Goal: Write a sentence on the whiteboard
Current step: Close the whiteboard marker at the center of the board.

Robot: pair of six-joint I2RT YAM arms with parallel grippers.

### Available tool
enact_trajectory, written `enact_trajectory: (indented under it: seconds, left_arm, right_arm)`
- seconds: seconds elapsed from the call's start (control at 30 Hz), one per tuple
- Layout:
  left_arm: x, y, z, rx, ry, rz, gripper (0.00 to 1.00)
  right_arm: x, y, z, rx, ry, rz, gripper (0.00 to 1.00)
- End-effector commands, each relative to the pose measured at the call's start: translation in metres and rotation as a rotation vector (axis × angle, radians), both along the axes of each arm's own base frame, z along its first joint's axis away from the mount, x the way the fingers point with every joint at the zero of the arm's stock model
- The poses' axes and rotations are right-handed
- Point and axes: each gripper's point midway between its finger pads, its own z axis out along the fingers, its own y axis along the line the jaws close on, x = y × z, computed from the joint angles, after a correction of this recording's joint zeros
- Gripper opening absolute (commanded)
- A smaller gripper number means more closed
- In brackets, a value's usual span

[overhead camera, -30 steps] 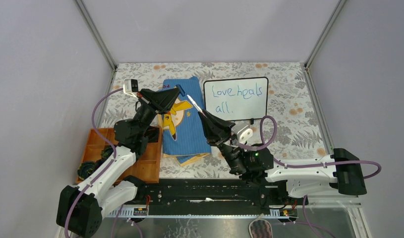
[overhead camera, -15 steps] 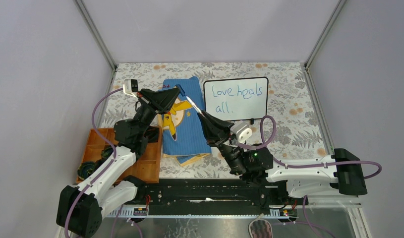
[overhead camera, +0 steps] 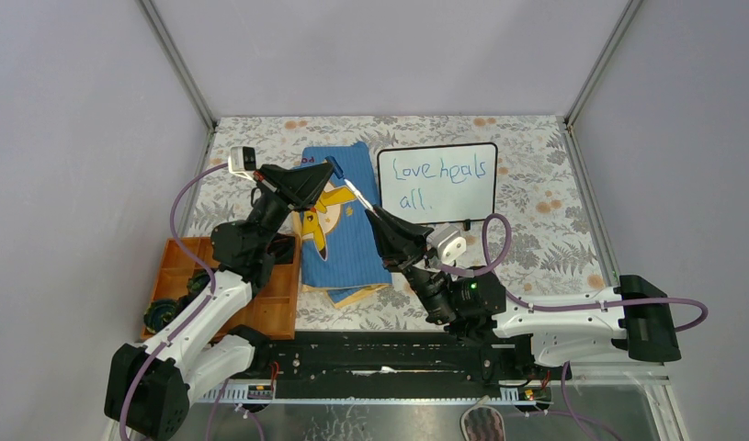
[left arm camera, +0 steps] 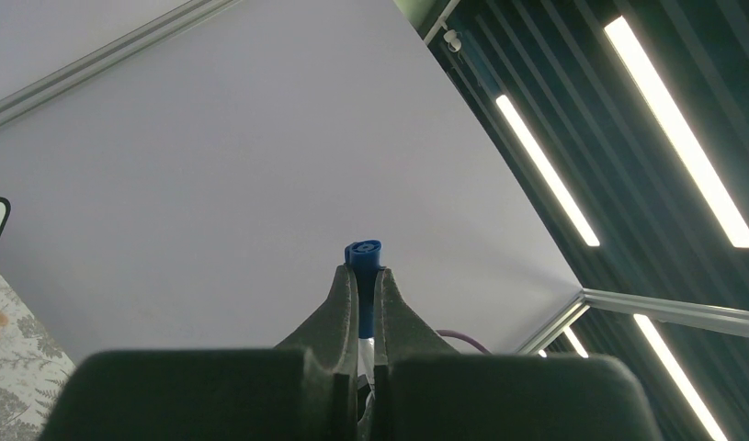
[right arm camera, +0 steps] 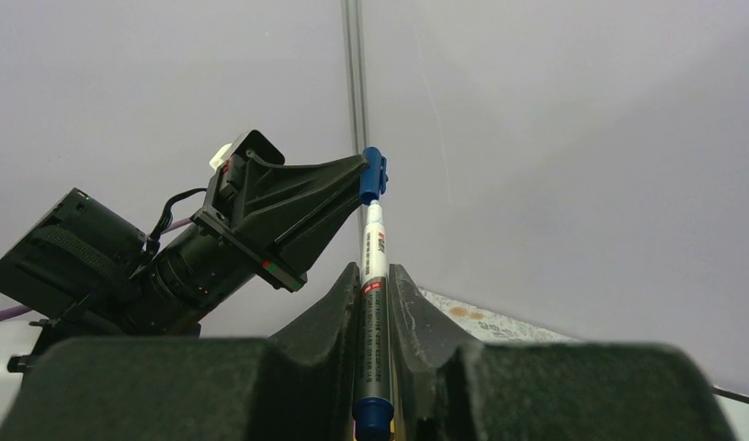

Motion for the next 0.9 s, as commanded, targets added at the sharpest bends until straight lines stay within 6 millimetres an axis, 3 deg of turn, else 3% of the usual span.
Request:
enact_trajectory:
  seconds: [0.0,0.87]
  left_arm:
    - [-0.0109,0.0024,0.0090,-0.005,-0.054,0.002,0.00]
    - [-0.0084,0.0039,0.0079,0.002,-0.043,0.025,0.00]
  right_arm:
    - [-0.0026,-0.0083,0.0205,0.081,-0.002,0.005,0.00]
    - [-0.0055,-0.0088,0.0181,0.087,0.009,0.034,0.00]
